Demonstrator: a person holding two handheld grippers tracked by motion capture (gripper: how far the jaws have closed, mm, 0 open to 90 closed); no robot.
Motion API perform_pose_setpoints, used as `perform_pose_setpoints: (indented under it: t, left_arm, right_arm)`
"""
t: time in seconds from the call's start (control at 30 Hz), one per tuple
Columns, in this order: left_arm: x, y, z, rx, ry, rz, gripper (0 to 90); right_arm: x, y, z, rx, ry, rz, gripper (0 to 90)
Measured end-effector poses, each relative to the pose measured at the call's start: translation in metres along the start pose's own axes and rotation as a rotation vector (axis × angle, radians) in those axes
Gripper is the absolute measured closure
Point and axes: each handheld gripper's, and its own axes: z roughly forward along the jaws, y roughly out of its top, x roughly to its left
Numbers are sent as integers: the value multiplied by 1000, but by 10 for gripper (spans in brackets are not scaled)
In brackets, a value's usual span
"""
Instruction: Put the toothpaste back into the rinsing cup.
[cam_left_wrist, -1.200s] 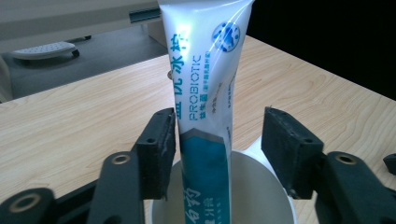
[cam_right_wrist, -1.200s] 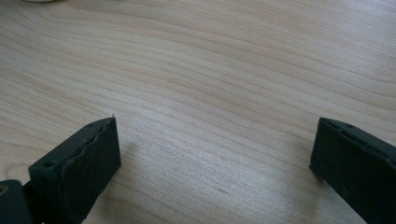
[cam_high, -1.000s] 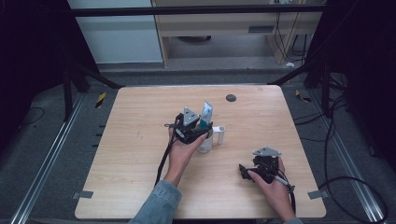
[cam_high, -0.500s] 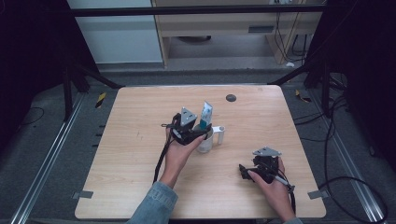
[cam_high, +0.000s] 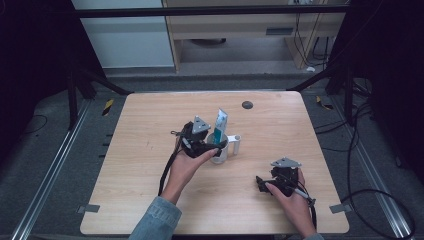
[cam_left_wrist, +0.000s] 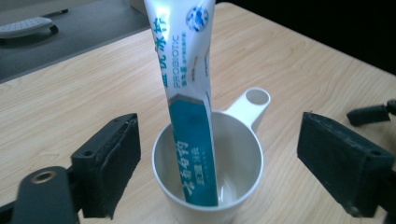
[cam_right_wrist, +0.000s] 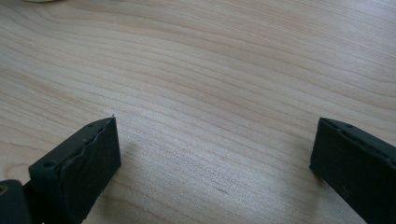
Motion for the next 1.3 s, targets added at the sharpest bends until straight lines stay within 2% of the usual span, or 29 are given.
perform_pose_setpoints:
  t: [0.17,0.27,0.4,0.67,0.77,0.8,0.9,0.93,1.03,1.07,1.13,1.23,1.27,1.3]
  left_arm:
    - [0,-6,-10,31,-11,14,78]
    - [1,-15,-17,53,-6,30,73]
    - [6,-31,-29,71,20,39,72]
    - [22,-53,-42,105,45,44,60]
    - [33,-69,-49,110,44,35,54]
    - [33,-69,-49,110,44,35,52]
    - [44,-86,-54,137,62,23,50]
    - [44,-86,-54,137,62,23,50]
    - [57,-106,-60,156,84,2,50]
    - [57,-106,-60,156,84,2,50]
    - [68,-120,-65,177,116,-15,50]
    - [82,-132,-69,193,145,-33,51]
    - [82,-132,-69,193,145,-33,51]
    - [93,-139,-71,198,163,-58,50]
  right_arm:
    - [0,0,0,1,2,5,17]
    - [0,-1,-1,-1,2,1,17]
    - [0,-1,-1,0,2,1,17]
    - [0,-1,-1,0,-5,7,12]
    - [0,-1,-1,0,-4,5,12]
    - [0,-1,-1,0,-4,5,12]
    - [0,-1,-1,0,-4,5,12]
    - [0,-1,-1,0,-4,5,12]
    - [0,-1,-1,1,0,7,11]
    - [0,-1,-1,1,0,7,11]
    - [0,-1,-1,1,0,7,12]
    - [0,-1,-1,1,0,7,11]
    - [0,-1,-1,1,0,7,11]
    - [1,-1,-1,2,1,8,11]
